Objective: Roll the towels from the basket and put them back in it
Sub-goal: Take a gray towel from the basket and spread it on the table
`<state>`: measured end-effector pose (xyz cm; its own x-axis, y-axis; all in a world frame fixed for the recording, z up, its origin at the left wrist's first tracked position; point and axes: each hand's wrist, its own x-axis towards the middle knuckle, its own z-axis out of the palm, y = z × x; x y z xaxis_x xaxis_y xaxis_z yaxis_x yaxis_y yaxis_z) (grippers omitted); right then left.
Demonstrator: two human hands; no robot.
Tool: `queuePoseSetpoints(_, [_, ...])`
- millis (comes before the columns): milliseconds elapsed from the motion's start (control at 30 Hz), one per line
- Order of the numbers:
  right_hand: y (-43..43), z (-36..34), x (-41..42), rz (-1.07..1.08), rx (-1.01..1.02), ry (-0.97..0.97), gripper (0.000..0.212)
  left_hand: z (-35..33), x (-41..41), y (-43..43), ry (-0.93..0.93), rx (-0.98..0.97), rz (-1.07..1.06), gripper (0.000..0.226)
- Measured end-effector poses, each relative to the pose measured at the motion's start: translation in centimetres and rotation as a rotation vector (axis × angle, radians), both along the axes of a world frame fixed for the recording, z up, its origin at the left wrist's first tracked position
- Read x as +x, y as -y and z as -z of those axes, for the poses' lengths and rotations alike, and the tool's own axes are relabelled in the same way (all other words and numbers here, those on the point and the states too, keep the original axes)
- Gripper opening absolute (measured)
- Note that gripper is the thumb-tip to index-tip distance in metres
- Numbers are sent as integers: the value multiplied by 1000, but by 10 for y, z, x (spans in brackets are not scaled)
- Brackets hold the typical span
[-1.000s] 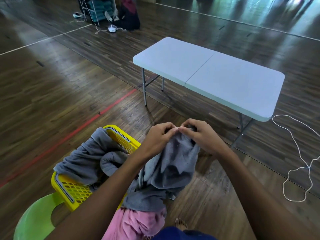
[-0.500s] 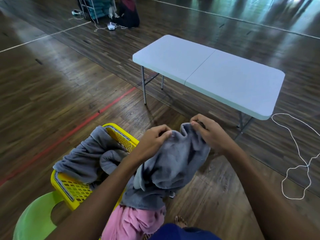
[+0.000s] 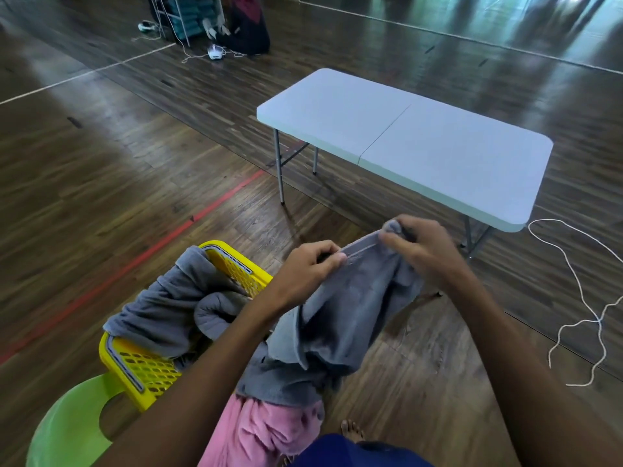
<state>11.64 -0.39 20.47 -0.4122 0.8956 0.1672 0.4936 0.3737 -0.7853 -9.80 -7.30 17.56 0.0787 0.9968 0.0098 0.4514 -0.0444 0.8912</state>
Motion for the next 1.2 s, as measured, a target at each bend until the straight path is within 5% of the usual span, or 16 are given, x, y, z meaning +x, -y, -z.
queuePoseSetpoints(133, [-15, -2, 27, 150, -21, -98, 14, 19, -22, 19, 14, -29, -79, 33])
queuePoseSetpoints(300, [-5, -8, 3, -81, -119, 12, 7, -7, 1, 3, -59, 75, -49, 39])
queuePoseSetpoints(433, [5, -13, -10, -227, -179, -42, 38, -23, 10, -12, -118, 128, 46, 32])
queuePoseSetpoints(533, [9, -13, -13, -261, -201, -104, 31, -22, 12, -17, -134, 110, 57, 37])
queuePoseSetpoints(700, [6, -4, -9, -138, -98, -98, 5, -16, 6, -17, -191, 155, 23, 27])
queuePoseSetpoints(767, [1, -5, -3, -43, -47, -83, 4, -7, -2, -19, -274, 186, -8, 14])
queuePoseSetpoints(900, [-14, -11, 7, 113, -4, -80, 9, 12, -18, -28, -380, 282, -166, 39])
queuePoseSetpoints(1033, [-26, -24, 17, 240, -1, -137, 13, 1, -14, -41, -260, 245, -341, 12])
queuePoseSetpoints(1200, [-58, -42, 26, 280, 28, -204, 19, -31, 1, -90, -381, 221, -307, 46])
